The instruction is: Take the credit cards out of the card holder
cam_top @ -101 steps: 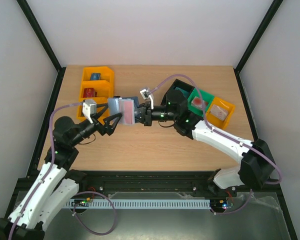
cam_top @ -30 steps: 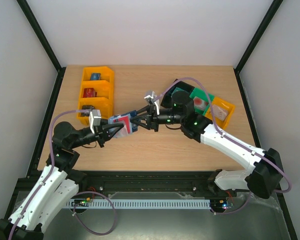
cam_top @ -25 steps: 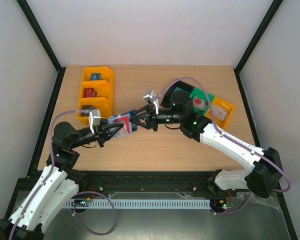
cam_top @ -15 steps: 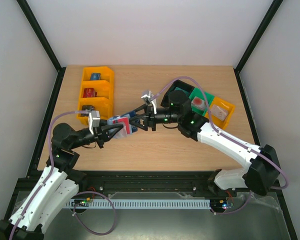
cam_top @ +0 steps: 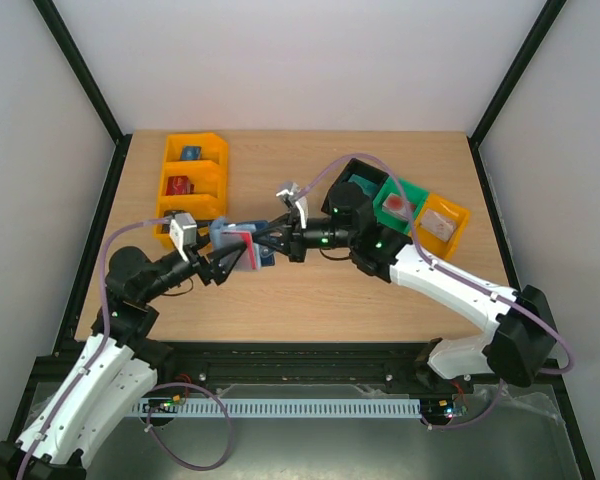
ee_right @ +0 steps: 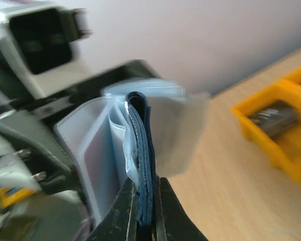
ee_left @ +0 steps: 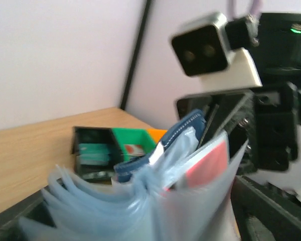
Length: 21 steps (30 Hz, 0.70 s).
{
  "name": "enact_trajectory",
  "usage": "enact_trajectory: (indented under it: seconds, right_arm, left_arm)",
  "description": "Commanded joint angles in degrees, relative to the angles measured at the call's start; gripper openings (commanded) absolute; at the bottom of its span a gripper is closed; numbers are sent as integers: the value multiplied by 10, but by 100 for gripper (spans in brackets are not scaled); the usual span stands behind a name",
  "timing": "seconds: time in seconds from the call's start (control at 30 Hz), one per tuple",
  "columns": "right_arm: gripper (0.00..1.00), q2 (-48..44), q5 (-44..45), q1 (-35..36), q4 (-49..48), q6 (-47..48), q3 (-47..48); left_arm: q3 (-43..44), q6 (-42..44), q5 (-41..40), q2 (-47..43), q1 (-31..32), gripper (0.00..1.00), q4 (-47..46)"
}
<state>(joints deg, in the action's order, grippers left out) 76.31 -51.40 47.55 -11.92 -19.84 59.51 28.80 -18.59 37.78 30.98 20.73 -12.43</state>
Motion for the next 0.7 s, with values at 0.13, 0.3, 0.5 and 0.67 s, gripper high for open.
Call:
enact_trajectory:
  seconds: [0.13,0.3,0.5,0.67]
  right_arm:
    - [2,90,667,0,403,-66,149]
    - [2,175,757,24,523,-65,234]
    - [2,144,572,29,406,-6,205]
    - [2,56,355,-4,265,7,110]
  left_arm:
    - [-14,69,-282,-20,-4,93,61]
    - [-19,68,-263,-16,-4,93,69]
    - [-34,44,-181,-2,-4,93,72]
    - [-42,19,-202,6,-12,95,102]
